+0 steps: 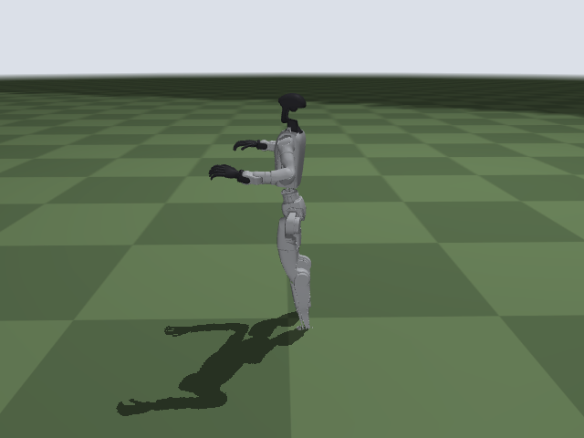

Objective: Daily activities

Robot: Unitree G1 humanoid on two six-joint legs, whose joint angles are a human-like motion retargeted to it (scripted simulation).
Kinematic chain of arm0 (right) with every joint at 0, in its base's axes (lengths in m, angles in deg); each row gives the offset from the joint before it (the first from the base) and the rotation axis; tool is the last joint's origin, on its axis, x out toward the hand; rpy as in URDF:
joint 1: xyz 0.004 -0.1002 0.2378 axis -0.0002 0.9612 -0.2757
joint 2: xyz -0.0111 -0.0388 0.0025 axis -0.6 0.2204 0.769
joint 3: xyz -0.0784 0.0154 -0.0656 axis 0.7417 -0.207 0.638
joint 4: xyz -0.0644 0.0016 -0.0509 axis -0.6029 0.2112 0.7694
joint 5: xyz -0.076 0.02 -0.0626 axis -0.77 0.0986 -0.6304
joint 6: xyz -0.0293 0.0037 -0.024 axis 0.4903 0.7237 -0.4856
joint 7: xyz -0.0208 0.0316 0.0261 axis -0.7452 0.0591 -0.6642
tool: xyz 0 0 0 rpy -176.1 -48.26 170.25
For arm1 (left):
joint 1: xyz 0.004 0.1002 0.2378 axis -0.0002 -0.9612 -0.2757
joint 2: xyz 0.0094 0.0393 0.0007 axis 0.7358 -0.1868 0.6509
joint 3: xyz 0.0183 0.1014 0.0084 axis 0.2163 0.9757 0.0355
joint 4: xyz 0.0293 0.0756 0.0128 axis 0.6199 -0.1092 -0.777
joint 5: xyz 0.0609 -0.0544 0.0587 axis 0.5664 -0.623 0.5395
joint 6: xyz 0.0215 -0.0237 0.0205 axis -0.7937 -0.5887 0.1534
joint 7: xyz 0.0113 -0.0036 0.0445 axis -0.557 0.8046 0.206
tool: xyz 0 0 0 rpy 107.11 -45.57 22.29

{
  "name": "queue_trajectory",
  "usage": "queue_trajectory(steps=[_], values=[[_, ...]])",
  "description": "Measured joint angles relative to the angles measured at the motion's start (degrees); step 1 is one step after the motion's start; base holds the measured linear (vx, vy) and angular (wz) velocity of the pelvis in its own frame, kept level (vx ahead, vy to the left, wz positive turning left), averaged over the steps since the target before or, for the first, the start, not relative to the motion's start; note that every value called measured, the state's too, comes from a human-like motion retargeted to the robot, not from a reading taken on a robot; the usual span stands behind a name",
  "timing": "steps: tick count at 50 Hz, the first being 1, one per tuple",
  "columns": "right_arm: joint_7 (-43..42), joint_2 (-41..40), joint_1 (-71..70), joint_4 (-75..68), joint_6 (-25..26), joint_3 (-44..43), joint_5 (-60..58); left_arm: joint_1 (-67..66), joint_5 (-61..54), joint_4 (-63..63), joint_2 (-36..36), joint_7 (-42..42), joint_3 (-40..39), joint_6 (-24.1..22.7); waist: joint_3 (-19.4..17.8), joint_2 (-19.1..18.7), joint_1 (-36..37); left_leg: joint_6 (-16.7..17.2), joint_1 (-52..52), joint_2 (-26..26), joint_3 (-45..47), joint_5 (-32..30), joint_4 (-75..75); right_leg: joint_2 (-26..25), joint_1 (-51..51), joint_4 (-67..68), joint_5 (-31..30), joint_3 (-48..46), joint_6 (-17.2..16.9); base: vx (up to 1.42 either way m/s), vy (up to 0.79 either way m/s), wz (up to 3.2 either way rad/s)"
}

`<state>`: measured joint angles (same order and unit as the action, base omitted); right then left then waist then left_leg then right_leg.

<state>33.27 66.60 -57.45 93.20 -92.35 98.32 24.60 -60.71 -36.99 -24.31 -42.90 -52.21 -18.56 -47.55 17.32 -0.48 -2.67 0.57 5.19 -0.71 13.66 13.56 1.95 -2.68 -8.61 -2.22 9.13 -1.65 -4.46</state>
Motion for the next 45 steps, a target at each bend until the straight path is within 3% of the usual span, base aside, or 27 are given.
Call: queue_trajectory(steps=[5,7,9,17,24,33,45], values=[[1.0,-8.8,5.1,-7.7,-0.2,5.7,2.1,1.1,1.4,1.9,-2.6,-0.6,3.7,-1.5,5.3,-0.6,-0.5,-0.5,6.4,0.1,0.3,-3.9,1.4,0.5,-6.4,-1.1,-3.8,-0.4,0.0,0.00,0.00,0.00],[2.4,-10.1,4.3,-13.8,0.2,7.8,3.1,2.9,1.5,0.4,-0.4,0.5,5.7,-1.4,5.7,-1.1,-0.4,-0.6,7.5,0.2,-0.6,-1.6,0.4,0.3,-7.4,-0.3,-1.8,-0.3,-0.1,0.00,0.00,0.00],[3.5,-14.8,4.9,-21.6,0.8,11.4,3.1,2.8,2.4,-1.8,-0.9,2.0,9.4,-1.7,7.8,-1.4,-0.3,-1.0,9.6,0.2,-0.2,-3.0,1.0,0.4,-9.6,-0.8,-3.5,-0.1,0.1,0.00,0.00,0.00],[8.3,-27.2,-1.6,-54.7,4.6,19.7,4.7,7.2,3.0,-19.9,3.0,10.5,21.3,-0.9,4.9,-2.9,-0.6,-1.9,7.3,0.4,-1.1,-0.3,-0.3,0.2,-7.4,0.4,-1.6,0.6,-0.3,0.02,0.01,0.01],[8.0,-34.6,-4.1,-74.3,6.1,20.0,7.1,9.4,3.5,-39.8,1.6,16.3,29.3,-0.4,2.8,-2.6,-1.7,-1.8,5.3,0.8,-1.1,-0.2,-0.4,0.6,-5.6,0.5,-1.5,1.0,-1.1,0.00,0.00,0.00],[5.2,-35.9,-3.8,-79.8,5.8,16.1,10.8,9.8,2.8,-56.2,-4.0,18.1,33.3,-0.3,0.6,-1.3,-3.0,-1.3,4.0,1.4,-1.3,-0.1,-0.4,1.1,-4.3,0.6,-0.7,0.9,-1.3,0.00,0.00,0.00],[2.6,-35.8,-2.4,-76.1,5.1,12.5,14.7,8.3,0.7,-64.7,-12.4,18.3,34.5,-0.2,-0.7,0.0,-4.4,-0.9,3.6,1.7,-0.9,0.1,-0.5,1.4,-4.0,0.6,-0.3,0.9,-1.5,0.00,0.00,0.00]])
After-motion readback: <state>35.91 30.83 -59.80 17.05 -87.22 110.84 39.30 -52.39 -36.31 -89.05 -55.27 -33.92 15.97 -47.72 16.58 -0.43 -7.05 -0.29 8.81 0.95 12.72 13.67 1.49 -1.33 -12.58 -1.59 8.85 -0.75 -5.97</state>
